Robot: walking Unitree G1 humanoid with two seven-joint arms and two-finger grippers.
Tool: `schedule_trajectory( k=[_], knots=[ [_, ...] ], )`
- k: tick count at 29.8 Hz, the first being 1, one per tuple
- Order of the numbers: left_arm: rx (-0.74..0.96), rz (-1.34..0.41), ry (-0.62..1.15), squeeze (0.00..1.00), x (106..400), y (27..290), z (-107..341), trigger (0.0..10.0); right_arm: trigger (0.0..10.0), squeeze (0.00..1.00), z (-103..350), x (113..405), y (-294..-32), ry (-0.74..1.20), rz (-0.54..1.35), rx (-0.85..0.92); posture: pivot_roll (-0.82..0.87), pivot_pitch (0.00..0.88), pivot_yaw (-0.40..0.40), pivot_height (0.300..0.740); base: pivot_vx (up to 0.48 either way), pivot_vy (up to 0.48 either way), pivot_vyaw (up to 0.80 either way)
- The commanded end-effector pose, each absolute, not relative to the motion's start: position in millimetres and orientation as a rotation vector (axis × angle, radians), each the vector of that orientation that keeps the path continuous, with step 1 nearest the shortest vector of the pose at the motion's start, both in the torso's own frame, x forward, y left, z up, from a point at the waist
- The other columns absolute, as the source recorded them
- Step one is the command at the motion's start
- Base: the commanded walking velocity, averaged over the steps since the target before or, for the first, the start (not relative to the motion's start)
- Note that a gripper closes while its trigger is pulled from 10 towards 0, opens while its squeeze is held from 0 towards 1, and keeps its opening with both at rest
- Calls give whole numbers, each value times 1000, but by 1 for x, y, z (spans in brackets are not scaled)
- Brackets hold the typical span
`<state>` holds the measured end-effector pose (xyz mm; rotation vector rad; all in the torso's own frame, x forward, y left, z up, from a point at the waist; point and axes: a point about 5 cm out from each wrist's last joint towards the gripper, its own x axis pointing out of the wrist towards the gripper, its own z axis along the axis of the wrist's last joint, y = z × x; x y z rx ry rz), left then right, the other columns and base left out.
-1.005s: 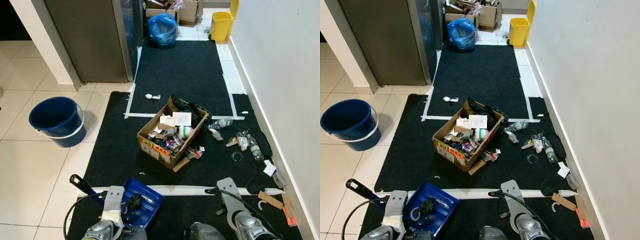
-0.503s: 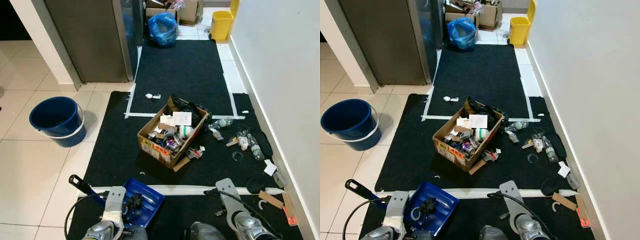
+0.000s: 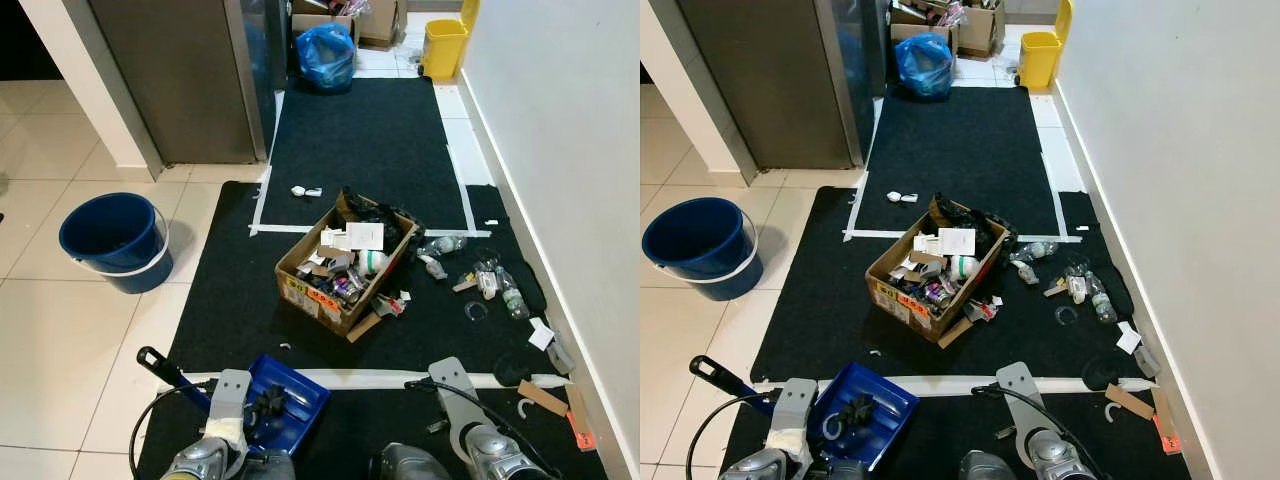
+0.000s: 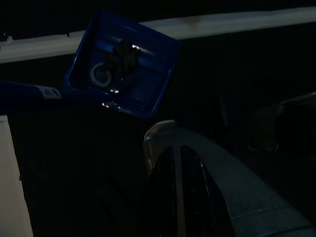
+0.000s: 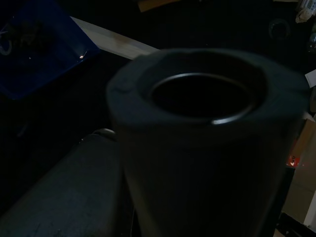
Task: Sweep floor
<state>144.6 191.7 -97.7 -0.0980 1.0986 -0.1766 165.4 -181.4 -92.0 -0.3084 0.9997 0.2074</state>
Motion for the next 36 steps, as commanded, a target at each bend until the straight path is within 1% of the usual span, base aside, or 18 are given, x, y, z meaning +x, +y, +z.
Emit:
schedule_trajectory(
  k=[1,15,36],
  knots=[
    [-127,-165,1099,0,145,190,-98,10000,10000,0,-96,156,-183,1050,201,-318,173,0,-22,740,0,0,0],
    [-121,-161,1095,0,146,194,-97,10000,10000,0,-97,156,-178,1049,206,-304,185,0,-21,740,0,0,0],
    [-138,-160,1093,0,148,189,-97,10000,10000,0,-96,157,-181,1050,194,-305,167,0,-22,740,0,0,0]
  ],
)
